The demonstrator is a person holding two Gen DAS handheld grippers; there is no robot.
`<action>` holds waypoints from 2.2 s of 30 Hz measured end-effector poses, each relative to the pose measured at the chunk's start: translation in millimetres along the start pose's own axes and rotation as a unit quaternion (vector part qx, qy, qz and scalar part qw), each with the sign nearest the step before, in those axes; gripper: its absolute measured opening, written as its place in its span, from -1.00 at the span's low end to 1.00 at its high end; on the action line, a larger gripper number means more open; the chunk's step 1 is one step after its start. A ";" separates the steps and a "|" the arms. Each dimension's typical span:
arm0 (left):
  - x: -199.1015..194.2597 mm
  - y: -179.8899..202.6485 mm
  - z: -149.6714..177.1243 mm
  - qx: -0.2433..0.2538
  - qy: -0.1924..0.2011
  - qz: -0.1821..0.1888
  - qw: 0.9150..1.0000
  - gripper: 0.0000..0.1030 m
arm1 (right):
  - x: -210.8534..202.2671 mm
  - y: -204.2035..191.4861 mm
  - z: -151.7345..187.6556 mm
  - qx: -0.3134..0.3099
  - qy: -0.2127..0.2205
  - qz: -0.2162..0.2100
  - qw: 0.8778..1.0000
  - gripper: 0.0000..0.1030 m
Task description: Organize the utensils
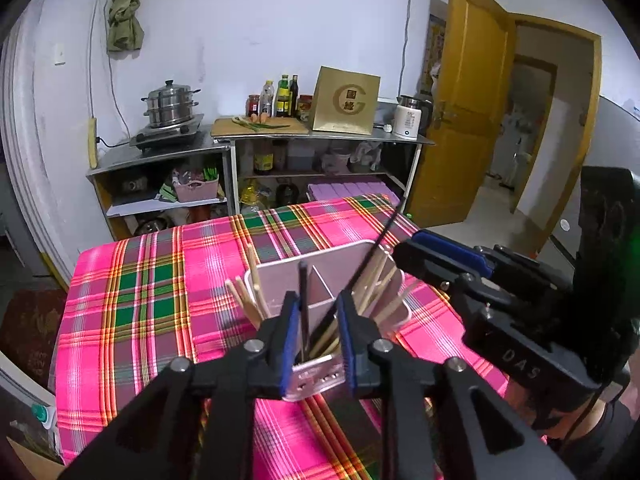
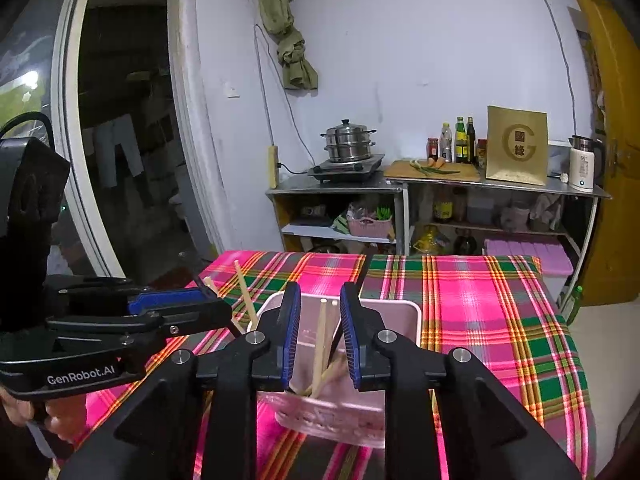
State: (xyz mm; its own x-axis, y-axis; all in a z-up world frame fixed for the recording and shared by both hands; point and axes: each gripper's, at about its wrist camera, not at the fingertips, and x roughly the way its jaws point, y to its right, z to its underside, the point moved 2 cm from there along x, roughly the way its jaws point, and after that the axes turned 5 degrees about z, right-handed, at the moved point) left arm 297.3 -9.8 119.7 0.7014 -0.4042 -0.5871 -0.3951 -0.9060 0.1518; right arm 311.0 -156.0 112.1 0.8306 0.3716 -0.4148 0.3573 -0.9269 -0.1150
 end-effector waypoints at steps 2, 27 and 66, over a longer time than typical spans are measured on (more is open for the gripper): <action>-5.0 0.7 4.2 0.000 0.001 -0.001 1.000 -0.44 | -9.0 1.0 3.5 0.003 0.001 0.001 1.000 -0.53; -89.9 48.9 143.6 -0.029 0.063 -0.032 0.997 -0.31 | -145.0 -19.9 112.1 0.003 0.003 0.017 1.000 -0.33; -102.2 85.6 241.8 -0.049 0.083 -0.071 0.993 -0.31 | -195.3 -39.4 204.0 -0.013 -0.011 0.081 0.997 -0.22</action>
State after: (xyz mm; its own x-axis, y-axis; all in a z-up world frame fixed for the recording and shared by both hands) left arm 48.3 -15.8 0.4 0.8370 -0.2788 -0.4708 -0.2311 -0.9601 0.1576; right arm 47.5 -202.8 13.5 0.8693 0.2150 -0.4451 0.2297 -0.9730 -0.0214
